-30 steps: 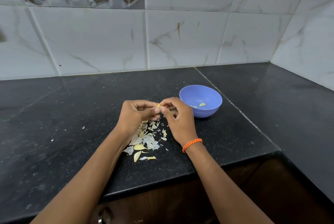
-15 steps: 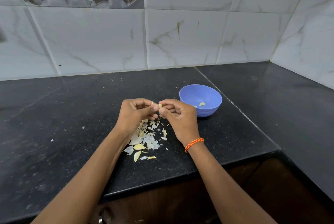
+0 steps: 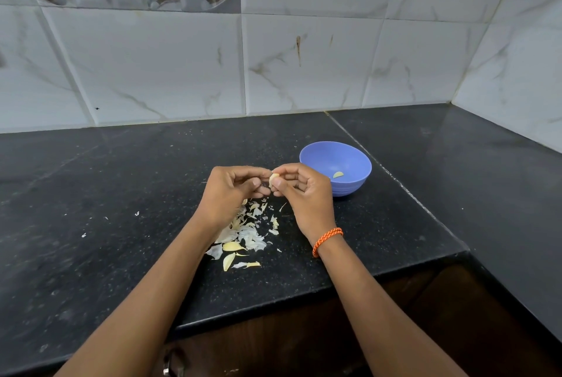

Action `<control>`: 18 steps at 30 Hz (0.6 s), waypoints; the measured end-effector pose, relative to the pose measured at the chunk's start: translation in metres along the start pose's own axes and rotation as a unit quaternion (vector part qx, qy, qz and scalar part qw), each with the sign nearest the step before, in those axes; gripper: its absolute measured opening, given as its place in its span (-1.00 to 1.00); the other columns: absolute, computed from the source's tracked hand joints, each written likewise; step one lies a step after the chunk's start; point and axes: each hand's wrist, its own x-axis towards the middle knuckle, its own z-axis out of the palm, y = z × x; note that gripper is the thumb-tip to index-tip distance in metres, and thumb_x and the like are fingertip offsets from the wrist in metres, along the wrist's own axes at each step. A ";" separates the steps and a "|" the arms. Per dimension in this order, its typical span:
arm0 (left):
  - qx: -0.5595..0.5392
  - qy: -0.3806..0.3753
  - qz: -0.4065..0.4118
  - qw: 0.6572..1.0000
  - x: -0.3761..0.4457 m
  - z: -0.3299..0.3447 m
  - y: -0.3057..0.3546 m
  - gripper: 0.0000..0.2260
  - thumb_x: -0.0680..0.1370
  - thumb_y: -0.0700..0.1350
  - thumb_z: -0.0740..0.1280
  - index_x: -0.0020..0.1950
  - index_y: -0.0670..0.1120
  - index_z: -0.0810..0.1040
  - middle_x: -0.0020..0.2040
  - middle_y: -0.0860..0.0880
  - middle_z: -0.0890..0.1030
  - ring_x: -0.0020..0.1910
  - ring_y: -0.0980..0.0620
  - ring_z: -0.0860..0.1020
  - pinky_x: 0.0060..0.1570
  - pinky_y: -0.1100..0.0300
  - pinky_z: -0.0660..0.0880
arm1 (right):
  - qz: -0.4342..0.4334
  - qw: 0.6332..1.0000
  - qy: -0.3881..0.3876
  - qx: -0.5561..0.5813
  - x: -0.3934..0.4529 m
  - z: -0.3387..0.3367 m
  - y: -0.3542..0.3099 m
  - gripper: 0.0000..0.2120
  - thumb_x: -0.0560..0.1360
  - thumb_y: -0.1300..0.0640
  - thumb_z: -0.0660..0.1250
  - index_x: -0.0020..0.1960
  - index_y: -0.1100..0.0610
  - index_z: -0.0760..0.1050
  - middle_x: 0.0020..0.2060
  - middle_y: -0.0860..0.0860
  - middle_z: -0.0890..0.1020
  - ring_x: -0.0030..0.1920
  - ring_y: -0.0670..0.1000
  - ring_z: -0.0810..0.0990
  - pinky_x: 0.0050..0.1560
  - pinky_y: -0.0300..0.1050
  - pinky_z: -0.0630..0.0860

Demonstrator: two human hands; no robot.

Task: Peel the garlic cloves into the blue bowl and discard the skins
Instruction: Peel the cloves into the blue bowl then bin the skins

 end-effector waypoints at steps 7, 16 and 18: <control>0.022 -0.005 0.012 1.000 -0.002 0.000 0.004 -0.68 0.57 -0.32 0.53 0.32 -0.12 0.71 -0.03 -0.10 0.80 -0.03 -0.16 0.79 0.11 -0.04 0.72 | 0.000 1.000 0.017 -0.009 0.001 0.000 0.002 -0.88 0.57 0.29 0.51 0.11 0.25 0.72 -0.13 0.08 0.78 -0.14 0.07 0.79 -0.05 -0.08 0.73; -0.024 0.007 0.031 0.999 -0.004 0.002 0.014 -0.60 0.50 -0.34 0.58 0.31 -0.14 0.68 0.01 -0.13 0.79 0.00 -0.14 0.78 0.07 0.16 0.68 | 0.001 0.999 0.040 -0.018 0.001 0.000 0.002 -0.91 0.57 0.22 0.53 -0.04 0.25 0.70 -0.20 0.08 0.77 -0.24 0.10 0.77 -0.16 0.00 0.74; -0.013 0.015 0.032 0.999 -0.004 0.004 0.013 -0.61 0.50 -0.33 0.59 0.30 -0.13 0.69 -0.02 -0.12 0.78 -0.02 -0.14 0.78 0.07 0.15 0.69 | -0.001 0.999 0.029 -0.017 0.000 0.000 0.002 -0.91 0.58 0.23 0.52 -0.03 0.27 0.69 -0.20 0.09 0.77 -0.23 0.10 0.77 -0.16 -0.02 0.73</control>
